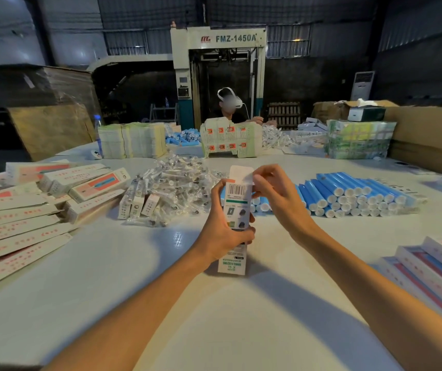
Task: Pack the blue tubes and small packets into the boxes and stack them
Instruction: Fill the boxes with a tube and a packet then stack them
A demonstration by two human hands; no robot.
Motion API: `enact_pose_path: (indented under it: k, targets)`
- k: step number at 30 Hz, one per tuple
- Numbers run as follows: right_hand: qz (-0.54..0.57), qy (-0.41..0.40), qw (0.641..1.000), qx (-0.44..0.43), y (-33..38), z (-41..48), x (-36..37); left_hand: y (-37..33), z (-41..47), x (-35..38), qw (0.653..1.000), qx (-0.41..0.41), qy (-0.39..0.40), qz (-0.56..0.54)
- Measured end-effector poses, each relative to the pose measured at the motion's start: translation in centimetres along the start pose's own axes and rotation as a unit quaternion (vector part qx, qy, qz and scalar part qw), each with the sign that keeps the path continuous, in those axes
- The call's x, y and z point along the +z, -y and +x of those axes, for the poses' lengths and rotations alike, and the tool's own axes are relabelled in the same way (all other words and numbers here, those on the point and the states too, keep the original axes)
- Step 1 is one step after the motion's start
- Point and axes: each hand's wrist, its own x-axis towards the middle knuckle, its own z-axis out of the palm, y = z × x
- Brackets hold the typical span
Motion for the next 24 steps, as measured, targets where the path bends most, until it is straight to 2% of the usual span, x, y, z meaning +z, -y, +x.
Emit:
enact_pose_path:
  k: [5,10,14,17,19,24]
  targets:
    - [-0.057,0.050,0.997,0.025,1.2,2.0,-0.7,0.0,0.0,-0.5,0.999,-0.018,0.039,-0.014]
    - [-0.185,0.024,0.978,-0.092,0.7,1.6,-0.7,-0.3,0.0,-0.8,0.998,-0.025,0.050,0.000]
    - [-0.218,0.010,0.970,-0.106,0.2,1.3,-0.4,-0.3,-0.1,-0.9,0.999,-0.024,0.049,0.003]
    - [-0.149,0.060,0.983,-0.085,0.4,1.2,-1.0,-0.3,-0.2,-1.1,0.998,-0.036,0.044,0.001]
    - [-0.076,0.097,0.992,-0.040,0.6,0.9,-1.1,-0.4,-0.3,-1.2,0.998,-0.041,0.043,0.001]
    - [-0.002,0.061,0.997,0.037,1.2,0.6,-0.7,-0.6,-0.3,-1.2,0.998,-0.043,0.051,0.019]
